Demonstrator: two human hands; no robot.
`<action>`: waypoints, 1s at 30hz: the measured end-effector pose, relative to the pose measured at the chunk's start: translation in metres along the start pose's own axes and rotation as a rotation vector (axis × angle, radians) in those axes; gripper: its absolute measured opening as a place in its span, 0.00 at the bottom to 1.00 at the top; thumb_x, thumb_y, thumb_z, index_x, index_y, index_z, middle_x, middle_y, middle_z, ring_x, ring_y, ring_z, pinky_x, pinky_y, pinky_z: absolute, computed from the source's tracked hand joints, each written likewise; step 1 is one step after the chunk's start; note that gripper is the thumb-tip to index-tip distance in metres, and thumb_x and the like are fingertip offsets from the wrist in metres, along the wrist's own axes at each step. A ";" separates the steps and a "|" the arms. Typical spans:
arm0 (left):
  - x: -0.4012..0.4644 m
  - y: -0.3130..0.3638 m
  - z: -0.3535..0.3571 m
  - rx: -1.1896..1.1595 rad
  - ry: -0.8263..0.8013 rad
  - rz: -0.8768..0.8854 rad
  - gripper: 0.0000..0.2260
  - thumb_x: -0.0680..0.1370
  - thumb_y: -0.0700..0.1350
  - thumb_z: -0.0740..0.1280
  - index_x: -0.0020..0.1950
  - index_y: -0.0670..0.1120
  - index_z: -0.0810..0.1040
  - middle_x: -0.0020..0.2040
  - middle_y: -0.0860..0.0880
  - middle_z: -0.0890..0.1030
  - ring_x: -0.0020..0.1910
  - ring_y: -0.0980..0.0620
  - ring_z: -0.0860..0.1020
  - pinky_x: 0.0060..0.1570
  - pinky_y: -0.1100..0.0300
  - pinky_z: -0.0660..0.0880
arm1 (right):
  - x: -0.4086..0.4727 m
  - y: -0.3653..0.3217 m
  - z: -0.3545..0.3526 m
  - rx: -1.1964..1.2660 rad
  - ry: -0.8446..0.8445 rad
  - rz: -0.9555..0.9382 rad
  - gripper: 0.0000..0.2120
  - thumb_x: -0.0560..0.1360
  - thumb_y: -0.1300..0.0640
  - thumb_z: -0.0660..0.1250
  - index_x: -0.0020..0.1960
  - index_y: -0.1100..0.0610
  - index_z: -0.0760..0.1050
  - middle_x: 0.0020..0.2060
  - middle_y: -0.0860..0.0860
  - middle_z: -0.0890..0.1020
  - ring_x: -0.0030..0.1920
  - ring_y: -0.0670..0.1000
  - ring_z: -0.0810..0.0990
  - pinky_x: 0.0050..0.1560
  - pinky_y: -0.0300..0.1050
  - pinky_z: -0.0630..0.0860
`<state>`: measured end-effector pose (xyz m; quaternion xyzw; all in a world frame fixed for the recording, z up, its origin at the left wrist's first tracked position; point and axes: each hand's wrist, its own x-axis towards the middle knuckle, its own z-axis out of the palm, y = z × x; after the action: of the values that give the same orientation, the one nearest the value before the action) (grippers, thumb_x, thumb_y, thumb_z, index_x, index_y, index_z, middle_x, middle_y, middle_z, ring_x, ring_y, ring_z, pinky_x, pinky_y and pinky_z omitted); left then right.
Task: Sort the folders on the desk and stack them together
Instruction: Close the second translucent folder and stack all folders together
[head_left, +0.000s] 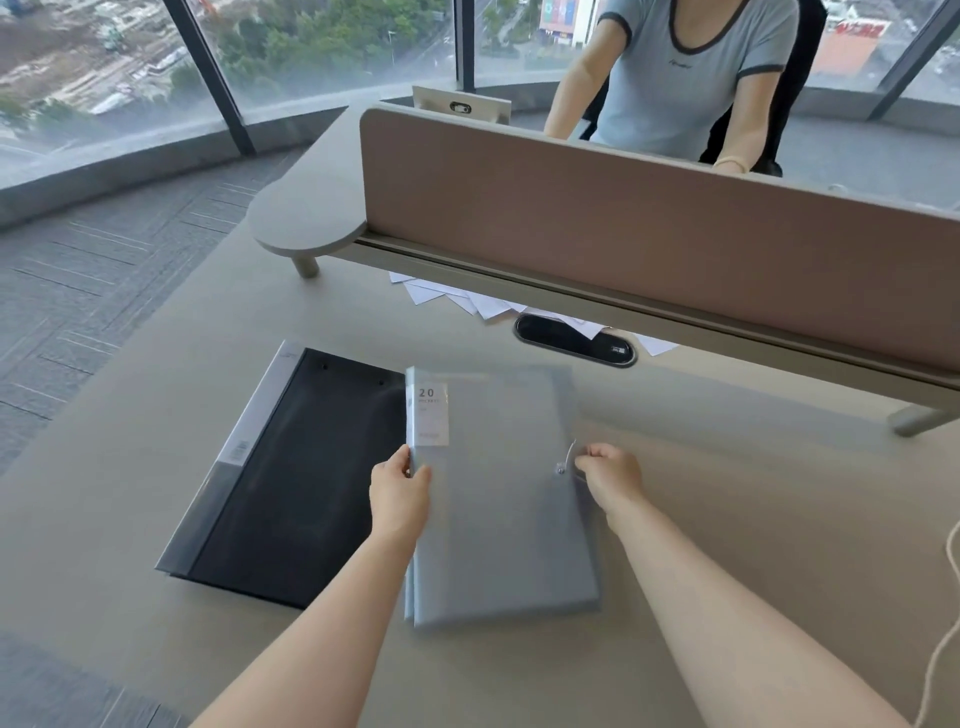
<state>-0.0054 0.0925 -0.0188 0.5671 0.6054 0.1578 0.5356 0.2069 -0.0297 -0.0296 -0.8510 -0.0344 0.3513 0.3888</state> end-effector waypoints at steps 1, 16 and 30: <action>0.002 -0.001 0.000 0.052 0.012 -0.002 0.06 0.74 0.37 0.61 0.38 0.44 0.74 0.40 0.44 0.70 0.32 0.49 0.66 0.30 0.61 0.64 | 0.002 0.001 0.003 -0.018 -0.004 0.001 0.08 0.69 0.65 0.64 0.45 0.69 0.78 0.35 0.56 0.77 0.38 0.50 0.71 0.41 0.44 0.65; 0.011 -0.005 0.003 0.059 0.037 -0.082 0.03 0.76 0.41 0.62 0.43 0.45 0.74 0.33 0.51 0.71 0.30 0.51 0.66 0.29 0.59 0.64 | -0.001 -0.008 0.013 -0.382 0.057 0.093 0.09 0.71 0.67 0.60 0.34 0.63 0.75 0.26 0.54 0.72 0.38 0.59 0.76 0.35 0.42 0.68; 0.013 -0.005 -0.003 -0.175 -0.122 -0.169 0.11 0.75 0.47 0.71 0.52 0.48 0.72 0.50 0.46 0.79 0.45 0.46 0.79 0.50 0.47 0.79 | 0.008 0.024 0.012 -0.069 0.099 0.205 0.08 0.67 0.68 0.62 0.30 0.64 0.75 0.33 0.63 0.80 0.38 0.63 0.83 0.38 0.51 0.76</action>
<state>-0.0076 0.1036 -0.0279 0.4738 0.6013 0.1295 0.6302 0.2005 -0.0361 -0.0555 -0.8793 0.0601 0.3454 0.3224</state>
